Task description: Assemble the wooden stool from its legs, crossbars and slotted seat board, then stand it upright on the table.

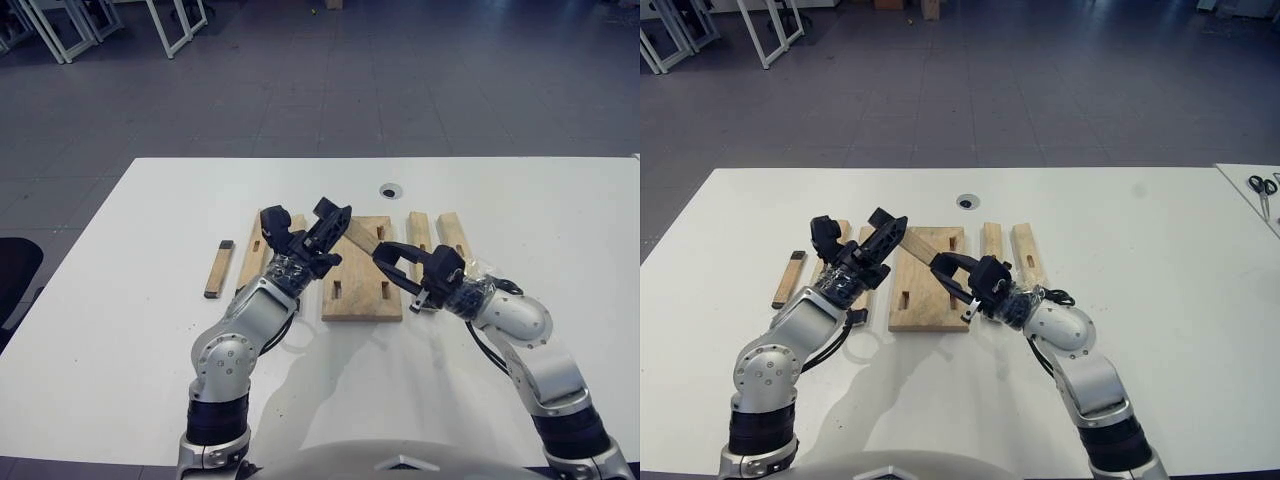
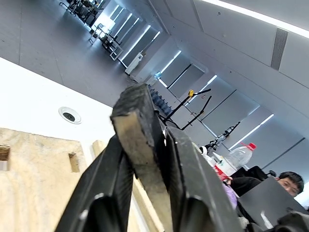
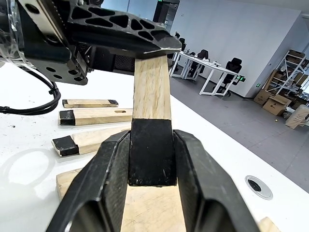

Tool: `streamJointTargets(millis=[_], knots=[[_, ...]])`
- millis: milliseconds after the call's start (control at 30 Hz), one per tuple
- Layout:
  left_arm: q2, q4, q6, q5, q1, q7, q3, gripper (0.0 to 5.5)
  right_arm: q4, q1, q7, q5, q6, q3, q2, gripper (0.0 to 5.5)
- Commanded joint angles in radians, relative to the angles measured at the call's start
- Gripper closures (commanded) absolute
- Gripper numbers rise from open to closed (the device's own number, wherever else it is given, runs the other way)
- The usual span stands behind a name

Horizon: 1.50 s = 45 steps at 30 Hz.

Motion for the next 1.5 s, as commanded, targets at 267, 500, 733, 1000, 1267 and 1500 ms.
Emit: streamJointTargets(millis=[267,500,733,1000,1267,1500], knots=[[-0.036,0.108,-0.023,0.0,-0.005,0.064,0.119,5.08,0.025,0.003,0.009,-0.082,-0.033,0.019,-0.049,3.28],[0.016,0.174,-0.229,0.238,-0.063,0.114,0.24,5.08,0.089,0.022,-0.038,-0.201,-0.013,0.023,-0.085,2.87],[0.073,0.291,-0.474,0.554,-0.073,0.073,0.25,5.08,0.11,0.032,-0.057,-0.231,-0.008,0.025,-0.079,2.87],[0.081,0.573,-0.649,0.641,-0.126,-0.065,0.246,5.08,0.117,0.03,-0.048,-0.242,-0.008,0.028,-0.085,2.87],[0.08,0.703,-0.717,0.698,-0.141,-0.115,0.239,5.08,0.12,0.036,-0.041,-0.246,-0.012,0.028,-0.091,2.87],[0.118,0.821,-0.686,0.824,-0.156,-0.111,0.173,5.08,0.127,0.031,-0.04,-0.254,-0.018,0.031,-0.091,2.87]])
